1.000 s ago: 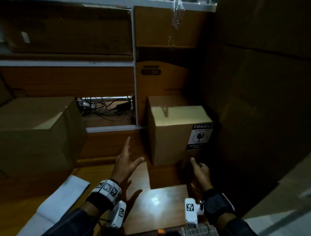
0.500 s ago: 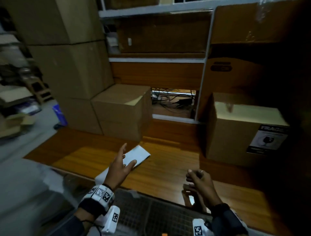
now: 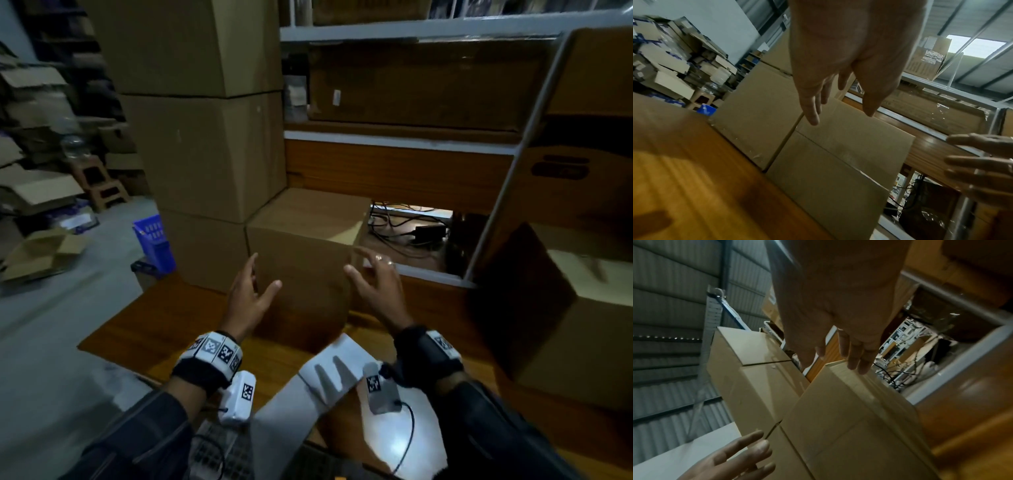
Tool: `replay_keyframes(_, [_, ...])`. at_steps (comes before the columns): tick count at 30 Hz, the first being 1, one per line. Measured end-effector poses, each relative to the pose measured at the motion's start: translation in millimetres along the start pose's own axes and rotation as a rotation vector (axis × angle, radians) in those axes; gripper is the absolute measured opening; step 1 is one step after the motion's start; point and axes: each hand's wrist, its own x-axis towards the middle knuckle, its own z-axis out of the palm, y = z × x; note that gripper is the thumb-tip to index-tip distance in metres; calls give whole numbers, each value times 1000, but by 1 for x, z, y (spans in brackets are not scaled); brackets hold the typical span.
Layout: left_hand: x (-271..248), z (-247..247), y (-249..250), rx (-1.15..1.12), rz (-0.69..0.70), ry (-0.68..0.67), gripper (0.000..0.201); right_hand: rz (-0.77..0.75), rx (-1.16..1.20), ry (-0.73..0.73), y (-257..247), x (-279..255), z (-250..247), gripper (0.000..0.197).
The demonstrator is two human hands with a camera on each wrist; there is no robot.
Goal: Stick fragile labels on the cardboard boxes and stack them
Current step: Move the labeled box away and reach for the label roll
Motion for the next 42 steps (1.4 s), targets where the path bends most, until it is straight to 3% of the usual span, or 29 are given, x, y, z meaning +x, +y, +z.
replay_keyframes(3, [34, -6, -6, -82, 13, -36, 87, 34, -48, 12, -10, 45, 25, 56])
replay_keyframes(6, [55, -8, -6, -85, 22, -19, 75, 64, -85, -4, -4, 71, 41, 56])
replay_keyframes(9, [69, -9, -15, -97, 27, 14, 66, 26, -92, 79, 9, 77, 44, 35])
replay_keyframes(16, [71, -6, -8, -214, -2, 8, 71, -55, -165, 265, 14, 53, 31, 32])
replay_keyframes(20, [65, 2, 13, -232, -7, 59, 61, -97, -112, 314, 6, 17, 21, 12])
replay_keyframes(23, [60, 5, 28, -254, -17, 109, 53, -18, -33, 331, 0, -17, 12, 3])
replay_keyframes(26, [52, 8, 36, -313, 51, 94, 40, 82, 98, 353, 1, -47, -4, 26])
replay_keyframes(29, [37, 12, 47, -326, 152, 82, 44, 180, 231, 340, 3, -68, -30, 58])
replay_keyframes(33, [12, 16, 61, -337, 211, 31, 44, 214, 117, 411, 12, -72, -83, 80])
replay_keyframes(37, [-18, 17, 79, -304, 235, -27, 44, 119, -82, 470, 7, -70, -140, 85])
replay_keyframes(39, [-32, 20, 86, -313, 224, -52, 43, 108, -179, 375, 3, -74, -158, 84])
replay_keyframes(42, [-55, 28, 99, -405, 159, -70, 39, 169, -2, 135, 2, -87, -167, 74])
